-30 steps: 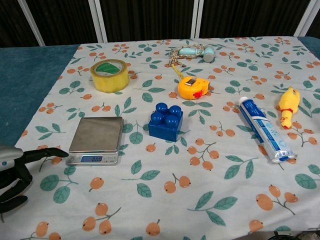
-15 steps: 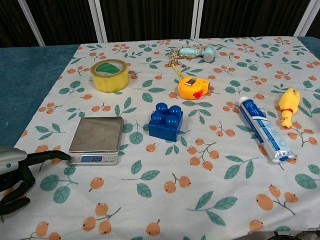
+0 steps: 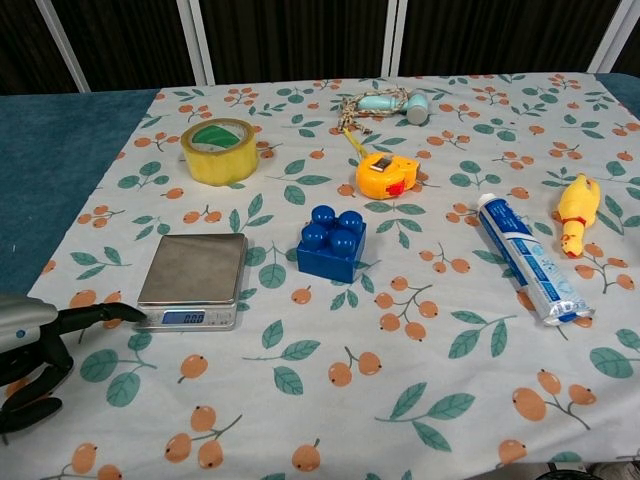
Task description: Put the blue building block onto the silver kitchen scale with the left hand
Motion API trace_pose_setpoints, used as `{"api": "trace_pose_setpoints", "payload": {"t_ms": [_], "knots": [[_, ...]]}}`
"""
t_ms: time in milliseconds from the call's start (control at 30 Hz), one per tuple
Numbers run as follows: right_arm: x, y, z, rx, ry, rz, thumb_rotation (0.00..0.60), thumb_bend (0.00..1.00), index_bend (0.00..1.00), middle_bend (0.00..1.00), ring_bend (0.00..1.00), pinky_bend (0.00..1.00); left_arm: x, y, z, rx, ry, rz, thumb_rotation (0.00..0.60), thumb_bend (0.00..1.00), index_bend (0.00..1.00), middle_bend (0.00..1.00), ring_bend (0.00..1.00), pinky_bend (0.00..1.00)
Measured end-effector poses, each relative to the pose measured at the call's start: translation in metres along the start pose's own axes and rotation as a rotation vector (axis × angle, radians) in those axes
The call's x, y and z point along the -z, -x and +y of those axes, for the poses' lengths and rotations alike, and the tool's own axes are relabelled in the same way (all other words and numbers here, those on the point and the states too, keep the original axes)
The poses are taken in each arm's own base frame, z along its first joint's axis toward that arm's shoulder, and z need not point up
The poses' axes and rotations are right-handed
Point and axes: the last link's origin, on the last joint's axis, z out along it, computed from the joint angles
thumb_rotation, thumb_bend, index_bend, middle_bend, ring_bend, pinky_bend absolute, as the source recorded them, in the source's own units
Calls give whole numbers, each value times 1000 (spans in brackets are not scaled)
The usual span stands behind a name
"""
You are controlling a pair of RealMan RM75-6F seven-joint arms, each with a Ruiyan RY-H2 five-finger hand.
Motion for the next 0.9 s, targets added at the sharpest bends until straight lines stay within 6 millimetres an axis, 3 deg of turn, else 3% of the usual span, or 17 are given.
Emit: {"api": "trace_pose_setpoints", "payload": {"t_ms": [500, 900], "knots": [[0, 0, 0, 1, 2, 0, 600, 215, 0, 0, 71, 183, 1, 1, -2, -12, -7, -2, 600, 453, 70, 731, 785, 842], [0, 0, 0, 0, 3, -1, 600, 215, 0, 0, 71, 183, 1, 5, -5, -8, -17, -22, 600, 453, 193, 731, 785, 841]]}}
